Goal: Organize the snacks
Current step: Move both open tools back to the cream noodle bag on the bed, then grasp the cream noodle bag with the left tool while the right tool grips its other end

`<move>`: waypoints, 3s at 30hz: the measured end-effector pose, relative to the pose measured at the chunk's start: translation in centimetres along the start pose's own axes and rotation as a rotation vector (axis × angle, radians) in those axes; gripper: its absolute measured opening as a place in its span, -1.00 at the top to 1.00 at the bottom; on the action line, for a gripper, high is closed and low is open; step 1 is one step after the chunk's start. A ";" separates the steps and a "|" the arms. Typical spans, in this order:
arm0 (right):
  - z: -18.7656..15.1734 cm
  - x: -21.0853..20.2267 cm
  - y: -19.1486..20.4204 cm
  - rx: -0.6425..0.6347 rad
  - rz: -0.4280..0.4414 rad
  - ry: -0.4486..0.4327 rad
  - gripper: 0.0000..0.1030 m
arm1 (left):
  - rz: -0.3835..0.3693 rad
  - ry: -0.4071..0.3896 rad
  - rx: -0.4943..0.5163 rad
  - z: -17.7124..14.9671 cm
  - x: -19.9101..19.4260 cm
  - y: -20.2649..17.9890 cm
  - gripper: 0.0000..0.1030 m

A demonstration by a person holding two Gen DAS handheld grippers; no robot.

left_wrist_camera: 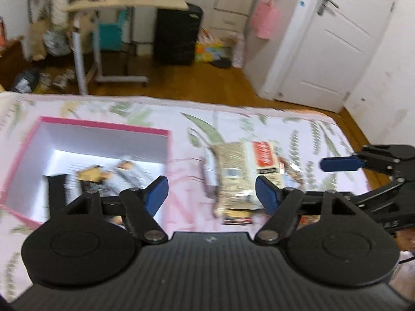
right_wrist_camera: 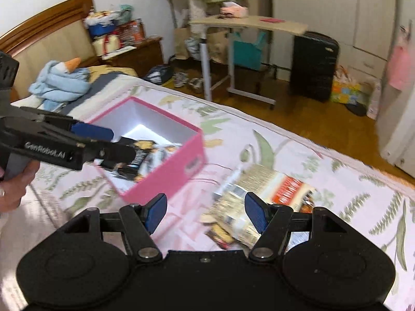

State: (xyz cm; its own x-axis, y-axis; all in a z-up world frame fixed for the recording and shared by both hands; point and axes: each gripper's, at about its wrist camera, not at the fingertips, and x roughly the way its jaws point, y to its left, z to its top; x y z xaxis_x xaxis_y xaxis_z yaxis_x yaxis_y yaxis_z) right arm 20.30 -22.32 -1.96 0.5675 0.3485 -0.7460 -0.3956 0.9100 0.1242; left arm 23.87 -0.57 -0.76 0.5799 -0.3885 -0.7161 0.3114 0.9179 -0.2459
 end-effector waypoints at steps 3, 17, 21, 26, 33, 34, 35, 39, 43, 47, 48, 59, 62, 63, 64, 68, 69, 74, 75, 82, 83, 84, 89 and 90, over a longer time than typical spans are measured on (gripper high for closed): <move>-1.3 1.6 -2.1 0.046 -0.014 -0.004 -0.40 | -0.041 0.044 -0.012 0.1 3.1 -1.4 -0.39; -5.0 8.4 -5.7 0.110 -0.106 0.002 -0.68 | -0.144 0.124 -0.147 -3.1 14.5 0.1 -0.13; -5.6 10.0 -4.3 0.023 -0.105 0.043 -0.68 | -0.145 0.118 -0.143 -3.5 16.0 0.0 0.04; -6.6 12.2 -4.1 -0.062 -0.153 0.096 -0.69 | -0.150 0.149 -0.112 -3.7 17.7 0.0 0.28; -6.9 13.8 -5.3 -0.055 -0.124 0.115 -0.71 | -0.191 0.207 -0.201 -3.7 19.6 1.0 0.28; -7.0 13.9 -5.3 -0.054 -0.117 0.103 -0.74 | -0.190 0.204 -0.211 -3.8 19.8 1.0 0.28; -7.2 14.0 -5.2 -0.058 -0.114 0.092 -0.79 | -0.190 0.203 -0.217 -3.9 20.0 1.0 0.28; -7.7 14.8 -4.2 -0.150 -0.129 0.077 -0.84 | -0.170 0.192 -0.208 -4.3 20.7 0.4 0.20; -7.7 15.0 -4.6 -0.115 -0.121 0.060 -0.87 | -0.150 0.169 -0.206 -4.5 21.0 0.1 0.02; -7.6 14.7 -4.2 -0.123 -0.127 0.064 -0.87 | -0.141 0.163 -0.234 -4.4 21.0 0.8 -0.15; -7.6 14.6 -4.2 -0.134 -0.128 0.062 -0.87 | -0.144 0.156 -0.242 -4.3 21.1 1.0 -0.17; -6.1 13.7 -6.0 -0.063 -0.062 0.066 -0.88 | -0.199 0.197 -0.317 -3.6 22.4 2.4 0.04; -6.1 14.4 -7.3 0.030 -0.024 0.090 -0.89 | -0.218 0.206 -0.337 -3.7 22.8 2.7 0.05; -6.1 14.5 -7.4 0.041 -0.018 0.082 -0.92 | -0.223 0.210 -0.334 -3.7 22.9 2.6 0.06; -6.2 14.5 -7.3 0.043 -0.014 0.075 -0.92 | -0.230 0.215 -0.333 -3.7 22.9 2.6 0.07; -6.4 15.0 -6.9 0.107 -0.018 0.056 -1.00 | -0.266 0.222 -0.325 -3.8 22.8 1.8 0.08; -6.4 15.2 -6.6 0.105 -0.039 0.051 -1.00 | -0.249 0.214 -0.294 -3.8 22.7 1.3 0.07; -6.6 15.8 -5.3 0.085 -0.111 0.044 -1.00 | -0.198 0.184 -0.215 -4.0 22.0 -0.2 0.06; -6.6 15.7 -5.1 0.097 -0.118 0.045 -1.00 | -0.192 0.182 -0.210 -4.0 21.9 -0.4 0.06; -6.4 14.7 -4.5 0.145 -0.117 0.070 -1.00 | -0.166 0.174 -0.147 -4.2 20.0 -1.7 0.06; -6.5 14.4 -4.4 0.148 -0.115 0.069 -1.00 | -0.166 0.177 -0.143 -4.2 19.7 -1.8 0.06; -6.5 14.1 -4.3 0.150 -0.115 0.067 -1.00 | -0.169 0.178 -0.141 -4.2 19.4 -1.9 0.06; -6.6 12.2 -3.3 0.145 -0.111 0.072 -1.00 | -0.187 0.180 -0.123 -4.5 17.5 -2.3 0.06; -6.7 11.8 -3.1 0.144 -0.109 0.076 -1.00 | -0.190 0.182 -0.120 -4.6 17.0 -2.4 0.06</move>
State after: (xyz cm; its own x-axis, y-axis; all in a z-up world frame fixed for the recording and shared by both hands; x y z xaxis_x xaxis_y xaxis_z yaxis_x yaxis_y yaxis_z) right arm 23.40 -22.57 -15.53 0.5433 0.2334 -0.8065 -0.2241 0.9660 0.1286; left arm 29.50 -8.98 -15.40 0.3714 -0.5438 -0.7525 0.3042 0.8370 -0.4548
